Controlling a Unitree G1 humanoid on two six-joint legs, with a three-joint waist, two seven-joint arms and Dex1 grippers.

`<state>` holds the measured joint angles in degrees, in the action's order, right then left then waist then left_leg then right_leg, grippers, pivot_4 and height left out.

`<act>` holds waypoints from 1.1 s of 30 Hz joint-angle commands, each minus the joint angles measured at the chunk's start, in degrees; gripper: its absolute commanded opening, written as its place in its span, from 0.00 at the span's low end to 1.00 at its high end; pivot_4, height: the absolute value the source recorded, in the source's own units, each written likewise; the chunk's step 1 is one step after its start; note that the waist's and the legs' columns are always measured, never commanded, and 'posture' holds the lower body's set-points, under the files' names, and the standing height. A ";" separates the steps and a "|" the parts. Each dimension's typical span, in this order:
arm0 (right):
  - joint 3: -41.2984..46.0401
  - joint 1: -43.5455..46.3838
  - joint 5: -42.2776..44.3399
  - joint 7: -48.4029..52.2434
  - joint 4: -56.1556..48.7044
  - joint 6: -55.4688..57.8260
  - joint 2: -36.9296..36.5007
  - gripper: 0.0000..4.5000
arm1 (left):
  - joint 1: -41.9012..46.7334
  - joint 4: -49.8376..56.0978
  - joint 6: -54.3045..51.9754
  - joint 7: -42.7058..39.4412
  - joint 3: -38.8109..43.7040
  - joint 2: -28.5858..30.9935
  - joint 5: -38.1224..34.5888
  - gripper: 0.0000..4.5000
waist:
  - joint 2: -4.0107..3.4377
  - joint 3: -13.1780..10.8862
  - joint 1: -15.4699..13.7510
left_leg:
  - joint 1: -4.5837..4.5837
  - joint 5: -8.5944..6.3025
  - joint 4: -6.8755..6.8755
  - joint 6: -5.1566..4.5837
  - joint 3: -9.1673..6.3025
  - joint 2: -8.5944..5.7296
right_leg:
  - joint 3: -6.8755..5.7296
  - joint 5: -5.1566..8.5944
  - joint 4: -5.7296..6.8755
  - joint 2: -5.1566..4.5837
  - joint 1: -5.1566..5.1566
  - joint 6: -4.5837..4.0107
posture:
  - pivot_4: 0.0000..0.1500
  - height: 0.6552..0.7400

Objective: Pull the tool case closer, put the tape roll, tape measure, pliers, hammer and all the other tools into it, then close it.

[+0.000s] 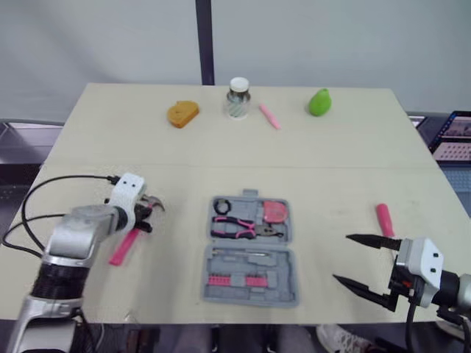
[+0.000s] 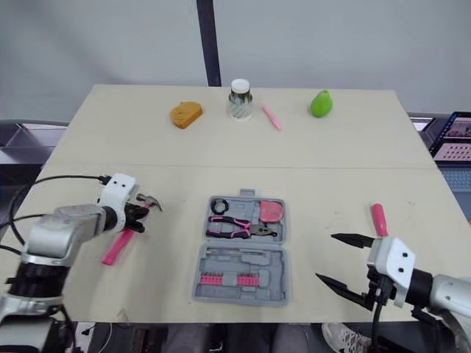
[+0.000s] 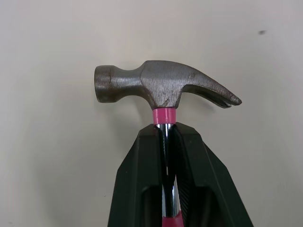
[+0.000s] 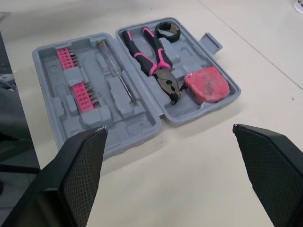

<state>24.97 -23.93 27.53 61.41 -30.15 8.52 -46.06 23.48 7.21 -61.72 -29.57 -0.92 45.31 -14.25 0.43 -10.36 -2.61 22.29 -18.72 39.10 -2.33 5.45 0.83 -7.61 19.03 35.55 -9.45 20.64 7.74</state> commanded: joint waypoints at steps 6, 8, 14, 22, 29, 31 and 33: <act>-1.09 2.50 1.23 1.54 0.47 -1.06 0.01 1.00 | 0.75 9.00 6.41 -14.37 -5.37 5.94 -3.38 0.01 | 0.00 -0.01 -0.23 | 0.01 0.01 0.01 -0.01 -0.02 0.00 | -0.01 0.00 -0.01 0.00 -0.01 0.00 | 1.00 0.47; -1.73 2.89 0.97 1.69 1.06 -1.53 0.19 1.00 | 1.90 11.30 8.22 -17.45 -8.74 7.69 -2.53 0.01 | 0.00 -0.01 -0.21 | 0.01 0.01 0.00 -0.01 -0.01 0.00 | -0.01 0.00 0.00 0.02 -0.01 0.00 | 1.00 0.47; -2.20 2.87 0.40 1.86 2.30 -2.87 0.33 1.00 | 8.60 13.62 8.80 -22.55 -16.57 8.53 -0.47 0.01 | -0.01 -0.02 -0.35 | 0.04 0.03 0.02 -0.06 0.01 -0.02 | -0.01 0.00 0.00 0.03 -0.01 0.00 | 1.00 0.47; -1.89 1.16 -0.42 2.41 3.22 -4.66 0.09 1.00 | 16.97 15.66 6.46 -26.91 -26.05 7.79 2.96 0.01 | 0.00 -0.02 -0.27 | 0.04 0.07 0.03 -0.12 0.04 -0.02 | 0.00 0.00 0.03 0.09 0.00 0.00 | 1.00 0.47; -2.66 1.61 -0.83 2.28 3.77 -5.09 0.07 1.00 | 24.70 16.30 3.74 -30.23 -32.71 5.29 4.71 0.01 | 0.01 -0.02 -0.29 | 0.07 0.08 0.08 -0.14 0.03 -0.01 | 0.02 0.00 0.04 0.11 0.00 0.01 | 1.00 0.47; -2.72 1.77 -0.83 2.28 3.93 -5.14 0.00 1.00 | 25.49 16.32 3.69 -30.48 -33.41 4.81 5.08 0.01 | 0.01 -0.02 -0.29 | 0.06 0.09 0.09 -0.15 0.02 -0.01 | 0.03 0.00 0.04 0.11 -0.01 0.01 | 1.00 0.47; -2.97 2.11 -0.99 2.27 4.22 -5.17 -0.10 1.00 | 27.16 16.16 4.17 -30.14 -35.17 2.75 6.24 0.01 | 0.01 -0.03 -0.29 | 0.06 0.10 0.10 -0.16 0.01 -0.01 | 0.02 0.00 0.05 0.12 -0.01 0.01 | 1.00 0.47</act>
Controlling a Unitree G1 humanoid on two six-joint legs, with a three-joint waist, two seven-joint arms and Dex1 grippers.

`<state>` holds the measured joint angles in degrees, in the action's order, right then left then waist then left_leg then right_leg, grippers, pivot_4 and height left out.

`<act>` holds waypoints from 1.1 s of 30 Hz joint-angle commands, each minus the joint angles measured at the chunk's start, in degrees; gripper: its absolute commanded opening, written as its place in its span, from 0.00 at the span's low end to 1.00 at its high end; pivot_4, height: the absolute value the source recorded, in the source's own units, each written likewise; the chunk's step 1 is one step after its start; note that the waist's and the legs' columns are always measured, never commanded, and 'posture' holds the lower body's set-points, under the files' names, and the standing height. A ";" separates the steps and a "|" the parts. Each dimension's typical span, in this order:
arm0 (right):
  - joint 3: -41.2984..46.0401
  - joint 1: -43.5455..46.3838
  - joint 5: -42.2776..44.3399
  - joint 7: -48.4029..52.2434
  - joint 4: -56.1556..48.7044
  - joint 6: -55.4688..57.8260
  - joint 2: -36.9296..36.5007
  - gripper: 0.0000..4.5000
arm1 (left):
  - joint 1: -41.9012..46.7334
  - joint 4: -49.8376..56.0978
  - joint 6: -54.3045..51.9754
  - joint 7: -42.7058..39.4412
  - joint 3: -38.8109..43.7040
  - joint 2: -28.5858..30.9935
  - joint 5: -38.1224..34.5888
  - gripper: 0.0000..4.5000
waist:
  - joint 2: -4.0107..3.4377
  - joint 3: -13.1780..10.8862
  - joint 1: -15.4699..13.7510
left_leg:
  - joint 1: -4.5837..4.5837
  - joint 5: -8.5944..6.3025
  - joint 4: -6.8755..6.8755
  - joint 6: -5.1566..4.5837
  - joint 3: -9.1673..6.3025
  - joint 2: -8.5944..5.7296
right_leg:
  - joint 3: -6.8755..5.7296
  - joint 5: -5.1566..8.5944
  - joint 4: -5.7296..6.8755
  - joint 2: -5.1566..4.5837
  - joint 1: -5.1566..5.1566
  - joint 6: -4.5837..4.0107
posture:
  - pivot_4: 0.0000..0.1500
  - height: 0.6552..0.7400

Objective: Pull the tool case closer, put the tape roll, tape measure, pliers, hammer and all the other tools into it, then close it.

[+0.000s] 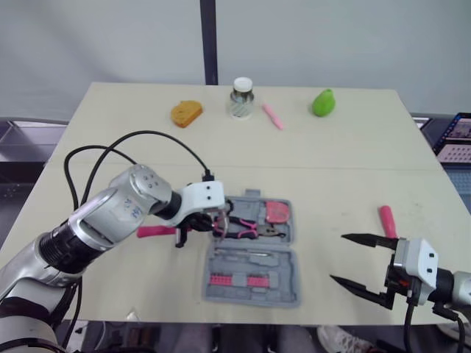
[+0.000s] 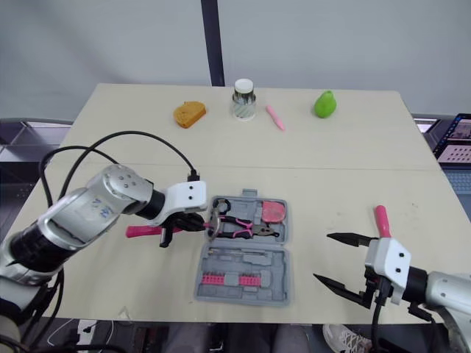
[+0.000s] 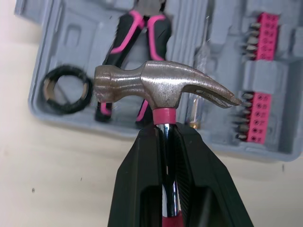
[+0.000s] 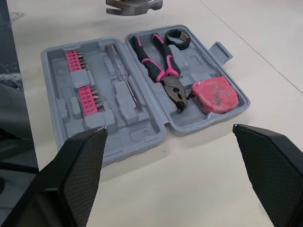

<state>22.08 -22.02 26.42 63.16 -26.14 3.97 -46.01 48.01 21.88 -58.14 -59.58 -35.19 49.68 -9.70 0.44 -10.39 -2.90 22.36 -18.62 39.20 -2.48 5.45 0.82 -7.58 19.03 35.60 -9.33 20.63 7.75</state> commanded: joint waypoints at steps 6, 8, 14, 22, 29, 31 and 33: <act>0.00 0.16 -0.21 0.61 0.38 -0.71 -0.64 1.00 | 5.57 2.03 -0.17 0.67 -5.23 -7.58 4.00 0.01 | 0.01 -0.01 -0.15 | 0.05 0.03 0.06 -0.06 -0.05 -0.05 | 0.00 -0.02 -0.01 -0.01 -0.03 0.04 | 1.00 0.47; 0.73 -0.67 -0.21 1.09 0.38 -0.87 -0.93 1.00 | 5.98 2.34 -0.57 1.18 -7.59 -9.16 5.34 0.01 | 0.01 -0.01 -0.07 | 0.04 0.03 0.06 -0.06 -0.07 -0.03 | -0.01 -0.02 0.00 0.01 -0.03 0.04 | 1.00 0.47; 2.12 -2.77 0.09 1.55 -0.25 -0.85 -1.34 1.00 | 6.53 2.59 -2.07 2.87 -11.68 -13.98 7.19 0.01 | 0.01 -0.01 -0.09 | 0.05 0.05 0.07 -0.08 -0.06 -0.04 | 0.01 -0.02 0.00 0.00 -0.04 0.04 | 1.00 0.47; 4.29 -6.25 -1.44 4.57 1.54 -3.11 -2.80 1.00 | 8.09 2.00 -5.05 5.16 -14.24 -19.13 8.29 0.01 | 0.01 0.00 -0.18 | 0.04 0.05 0.09 -0.10 -0.09 -0.05 | -0.01 -0.03 -0.01 -0.02 -0.08 0.05 | 1.00 0.47; 6.39 -7.52 -1.55 6.48 2.40 -3.39 -3.75 1.00 | 8.97 3.28 -10.60 8.94 -15.87 -23.91 7.87 0.01 | 0.00 0.00 -0.16 | 0.04 0.06 0.11 -0.11 -0.11 -0.04 | -0.02 -0.03 0.00 -0.02 -0.10 0.05 | 1.00 0.47; 6.78 -7.68 -1.49 6.90 2.63 -3.31 -4.00 1.00 | 9.18 3.55 -12.31 9.90 -16.29 -24.78 7.65 0.01 | 0.00 0.00 -0.16 | 0.04 0.06 0.11 -0.11 -0.12 -0.04 | -0.02 -0.03 0.00 -0.02 -0.10 0.05 | 1.00 0.47; 6.95 -7.84 -1.46 7.22 2.64 -3.03 -4.19 1.00 | 9.63 3.59 -14.04 10.87 -16.88 -25.82 7.34 0.01 | 0.00 0.00 -0.16 | 0.04 0.06 0.11 -0.11 -0.11 -0.05 | -0.02 -0.03 -0.01 -0.02 -0.12 0.05 | 1.00 0.47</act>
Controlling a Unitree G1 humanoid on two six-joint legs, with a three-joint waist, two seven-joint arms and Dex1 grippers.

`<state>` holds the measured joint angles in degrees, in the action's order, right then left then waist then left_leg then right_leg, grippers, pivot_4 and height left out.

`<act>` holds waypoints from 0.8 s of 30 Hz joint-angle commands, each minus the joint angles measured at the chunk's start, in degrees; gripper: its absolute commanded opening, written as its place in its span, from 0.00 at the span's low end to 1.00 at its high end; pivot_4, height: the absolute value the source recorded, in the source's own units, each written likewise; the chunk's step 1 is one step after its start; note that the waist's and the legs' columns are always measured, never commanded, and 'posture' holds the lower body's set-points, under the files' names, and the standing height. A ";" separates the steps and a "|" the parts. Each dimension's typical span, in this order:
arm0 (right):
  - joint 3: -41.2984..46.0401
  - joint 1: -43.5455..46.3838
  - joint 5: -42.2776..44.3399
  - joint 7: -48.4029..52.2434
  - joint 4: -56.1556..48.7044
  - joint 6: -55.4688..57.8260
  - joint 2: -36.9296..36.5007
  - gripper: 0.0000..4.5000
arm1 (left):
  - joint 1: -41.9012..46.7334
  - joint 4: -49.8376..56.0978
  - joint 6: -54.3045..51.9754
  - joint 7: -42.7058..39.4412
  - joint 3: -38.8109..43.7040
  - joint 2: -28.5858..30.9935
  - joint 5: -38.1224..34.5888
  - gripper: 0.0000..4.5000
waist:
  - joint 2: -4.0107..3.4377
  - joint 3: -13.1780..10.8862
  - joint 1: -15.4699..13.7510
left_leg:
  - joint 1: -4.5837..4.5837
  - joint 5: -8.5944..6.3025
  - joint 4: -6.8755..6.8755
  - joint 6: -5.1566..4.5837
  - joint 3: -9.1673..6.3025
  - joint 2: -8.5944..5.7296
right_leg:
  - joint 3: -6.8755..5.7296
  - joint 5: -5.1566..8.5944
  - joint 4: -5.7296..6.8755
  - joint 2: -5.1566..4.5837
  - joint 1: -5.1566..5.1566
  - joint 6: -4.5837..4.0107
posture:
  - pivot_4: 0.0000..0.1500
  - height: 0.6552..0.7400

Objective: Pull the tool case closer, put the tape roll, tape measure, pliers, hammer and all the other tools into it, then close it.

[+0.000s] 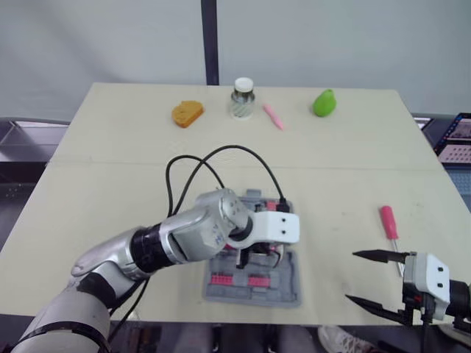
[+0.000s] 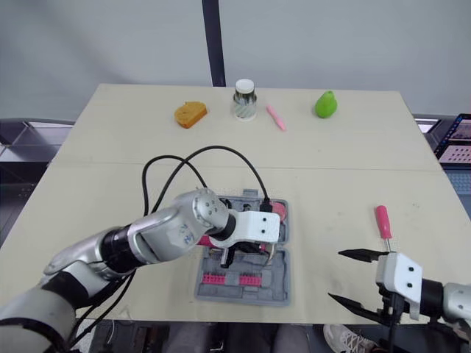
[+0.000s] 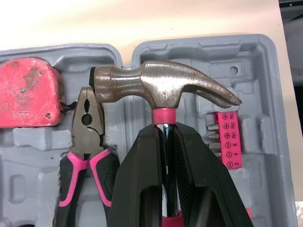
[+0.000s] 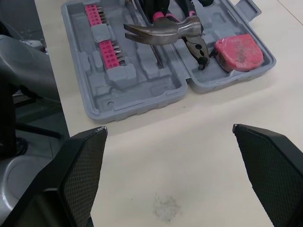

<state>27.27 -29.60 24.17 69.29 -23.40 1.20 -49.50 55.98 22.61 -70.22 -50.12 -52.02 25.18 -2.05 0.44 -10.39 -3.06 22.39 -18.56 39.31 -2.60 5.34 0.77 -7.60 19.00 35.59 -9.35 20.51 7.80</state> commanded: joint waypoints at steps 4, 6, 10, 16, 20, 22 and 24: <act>1.37 -0.46 0.93 1.48 -0.53 0.34 -1.13 1.00 | 2.84 2.82 -5.50 2.86 -1.39 -3.39 -1.35 0.01 | 0.00 0.00 -0.14 | 0.01 0.00 0.02 0.00 -0.03 -0.01 | -0.01 0.00 0.00 -0.01 0.00 0.00 | 1.00 0.47; 1.18 -0.28 1.07 1.57 -0.72 0.68 -1.31 1.00 | 3.15 2.71 -6.83 3.65 -1.79 -4.45 -2.05 0.01 | 0.00 0.00 -0.11 | 0.02 0.00 0.04 -0.01 -0.04 -0.02 | -0.01 0.00 -0.01 -0.03 -0.03 0.00 | 1.00 0.47; 0.93 0.02 1.22 1.57 -1.08 1.37 -1.52 1.00 | 3.36 2.92 -8.71 5.20 -2.33 -5.79 -3.73 0.01 | -0.01 0.01 -0.02 | 0.01 0.00 0.04 -0.01 -0.05 -0.01 | -0.01 0.00 0.00 -0.03 -0.03 0.00 | 1.00 0.47; 0.90 0.86 1.48 2.17 -0.79 1.99 -2.04 1.00 | 3.52 2.26 -11.56 7.14 -1.81 -7.80 -6.58 0.01 | -0.02 0.01 -0.04 | 0.01 0.00 0.06 -0.01 -0.05 -0.01 | -0.01 0.00 0.00 -0.03 -0.03 0.00 | 1.00 0.47; 1.46 0.47 1.79 2.51 -1.26 2.39 -1.88 1.00 | 2.94 1.90 -12.35 8.58 -1.83 -8.25 -8.13 0.01 | -0.02 0.01 -0.05 | 0.01 0.00 0.07 -0.01 -0.06 -0.01 | -0.02 0.00 0.01 -0.03 -0.03 0.00 | 1.00 0.47; 1.77 0.23 1.87 2.59 -1.46 2.53 -1.81 1.00 | 2.11 1.80 -12.51 9.60 -2.22 -8.66 -8.68 0.01 | -0.02 0.01 -0.06 | 0.01 0.00 0.07 -0.01 -0.06 -0.01 | -0.02 0.00 0.00 -0.03 -0.04 0.00 | 1.00 0.47; 2.05 -0.08 1.98 2.66 -1.65 2.59 -1.78 1.00 | 1.64 1.66 -12.68 10.44 -2.51 -8.90 -9.35 0.01 | -0.02 0.01 -0.06 | 0.01 0.00 0.07 -0.01 -0.06 -0.02 | -0.01 0.00 0.00 -0.04 -0.04 0.00 | 1.00 0.47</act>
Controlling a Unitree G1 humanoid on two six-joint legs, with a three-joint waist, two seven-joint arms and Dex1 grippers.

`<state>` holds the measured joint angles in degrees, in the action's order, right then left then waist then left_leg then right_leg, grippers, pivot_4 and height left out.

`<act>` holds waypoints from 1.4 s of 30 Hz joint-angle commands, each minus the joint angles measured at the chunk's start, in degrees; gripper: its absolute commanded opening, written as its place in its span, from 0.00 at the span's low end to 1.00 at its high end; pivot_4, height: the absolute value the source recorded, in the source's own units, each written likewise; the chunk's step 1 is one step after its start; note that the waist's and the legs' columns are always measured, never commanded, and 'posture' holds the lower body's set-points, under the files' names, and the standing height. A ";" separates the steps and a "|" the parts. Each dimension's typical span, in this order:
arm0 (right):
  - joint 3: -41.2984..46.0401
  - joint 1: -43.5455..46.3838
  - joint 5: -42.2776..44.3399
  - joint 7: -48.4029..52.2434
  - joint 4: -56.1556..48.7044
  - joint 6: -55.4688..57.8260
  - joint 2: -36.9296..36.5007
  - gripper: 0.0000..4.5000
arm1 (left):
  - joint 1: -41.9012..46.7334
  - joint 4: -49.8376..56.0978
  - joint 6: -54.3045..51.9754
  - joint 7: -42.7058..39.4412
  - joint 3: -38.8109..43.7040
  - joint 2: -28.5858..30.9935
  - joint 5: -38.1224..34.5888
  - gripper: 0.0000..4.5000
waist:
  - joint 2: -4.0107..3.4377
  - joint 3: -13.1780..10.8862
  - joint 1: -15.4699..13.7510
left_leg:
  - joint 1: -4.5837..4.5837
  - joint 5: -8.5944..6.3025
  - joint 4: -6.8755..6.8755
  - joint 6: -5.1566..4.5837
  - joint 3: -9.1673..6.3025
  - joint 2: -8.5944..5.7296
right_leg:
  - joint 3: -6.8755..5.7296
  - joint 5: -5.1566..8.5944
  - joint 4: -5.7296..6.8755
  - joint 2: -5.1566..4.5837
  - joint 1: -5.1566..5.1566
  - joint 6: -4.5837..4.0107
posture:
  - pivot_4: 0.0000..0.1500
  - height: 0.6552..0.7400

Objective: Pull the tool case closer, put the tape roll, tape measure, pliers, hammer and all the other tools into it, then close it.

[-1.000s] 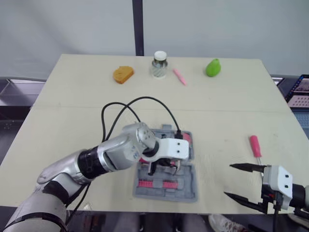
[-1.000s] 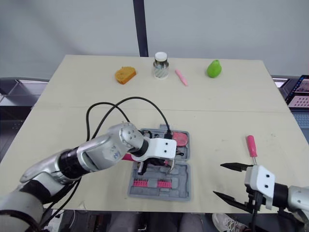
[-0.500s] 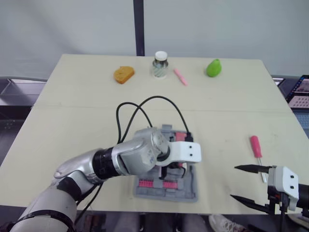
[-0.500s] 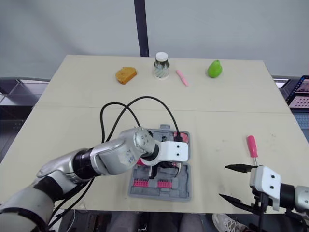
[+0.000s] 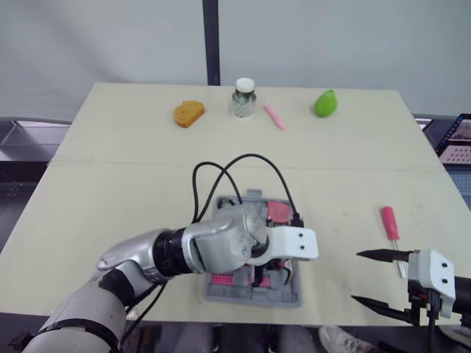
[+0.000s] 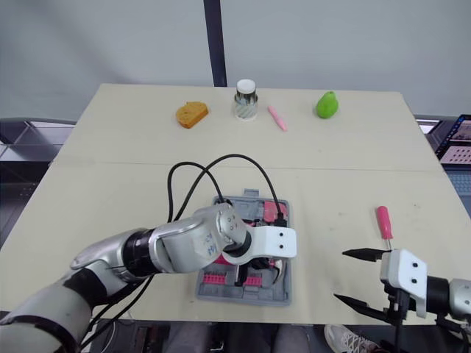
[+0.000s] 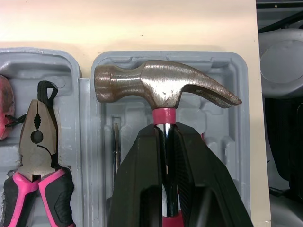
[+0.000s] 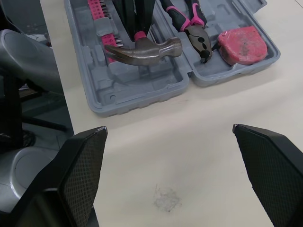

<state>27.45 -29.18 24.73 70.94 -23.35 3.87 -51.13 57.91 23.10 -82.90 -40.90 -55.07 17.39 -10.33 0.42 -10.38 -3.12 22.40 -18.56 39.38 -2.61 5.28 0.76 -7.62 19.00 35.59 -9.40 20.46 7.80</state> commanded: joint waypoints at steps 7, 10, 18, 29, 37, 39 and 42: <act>2.23 -0.40 1.59 0.22 -2.94 1.07 -0.47 1.00 | -1.50 -0.11 1.07 3.76 -1.22 -1.61 -2.23 0.01 | 0.00 0.00 0.00 | 0.00 0.00 0.00 0.00 0.00 0.00 | 0.00 0.00 0.00 0.00 0.00 0.00 | 1.00 0.47; 2.11 0.18 1.63 -0.20 -3.49 1.82 -0.50 1.00 | -1.97 -1.01 2.03 4.62 -2.12 -1.65 -2.38 0.01 | 0.00 0.00 -0.01 | 0.00 0.00 0.02 0.00 -0.01 0.00 | 0.00 0.00 0.00 0.00 0.00 0.00 | 1.00 0.47; 2.35 0.19 1.54 -1.00 -5.16 3.16 0.16 1.00 | -3.47 -4.76 6.57 6.59 -4.42 -1.75 -1.30 0.01 | -0.01 0.01 -0.02 | 0.00 0.00 0.03 0.00 -0.02 0.00 | -0.01 0.00 0.00 -0.01 -0.01 0.00 | 1.00 0.47; 3.86 -0.87 1.78 -1.76 -7.10 4.48 0.66 1.00 | -3.17 -7.63 10.63 6.34 -5.25 -2.29 0.21 0.01 | -0.02 0.01 -0.02 | 0.00 0.00 0.07 0.00 -0.03 -0.01 | -0.02 0.00 0.00 -0.01 -0.04 0.00 | 1.00 0.47; 4.49 -0.84 2.02 -2.23 -7.76 5.56 0.76 1.00 | -2.21 -8.82 11.53 5.48 -5.27 -3.12 0.61 0.01 | -0.02 0.01 -0.11 | 0.00 -0.01 0.09 -0.01 -0.03 -0.02 | -0.02 0.00 0.00 -0.02 -0.04 0.00 | 1.00 0.47; 4.52 -0.84 2.01 -2.31 -7.84 5.63 0.79 1.00 | -1.98 -9.27 11.68 5.34 -5.11 -3.56 0.68 0.01 | -0.02 0.01 -0.12 | 0.00 -0.01 0.09 -0.01 -0.03 -0.02 | -0.03 0.00 0.00 -0.02 -0.04 0.00 | 1.00 0.47; 4.54 -0.79 1.99 -2.44 -7.89 5.77 0.80 1.00 | -1.71 -9.88 11.89 5.16 -4.96 -4.09 0.82 0.01 | -0.02 0.01 -0.17 | 0.00 -0.01 0.09 -0.01 -0.03 -0.02 | -0.02 0.00 0.00 -0.02 -0.04 0.00 | 1.00 0.47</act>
<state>29.77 -29.87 25.44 69.09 -29.44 9.53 -50.77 55.18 12.49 -72.31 -35.34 -59.80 14.64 -10.27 0.40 -10.37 -3.29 22.41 -18.57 39.48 -2.62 5.25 0.73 -7.64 19.00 35.59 -9.42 20.42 7.80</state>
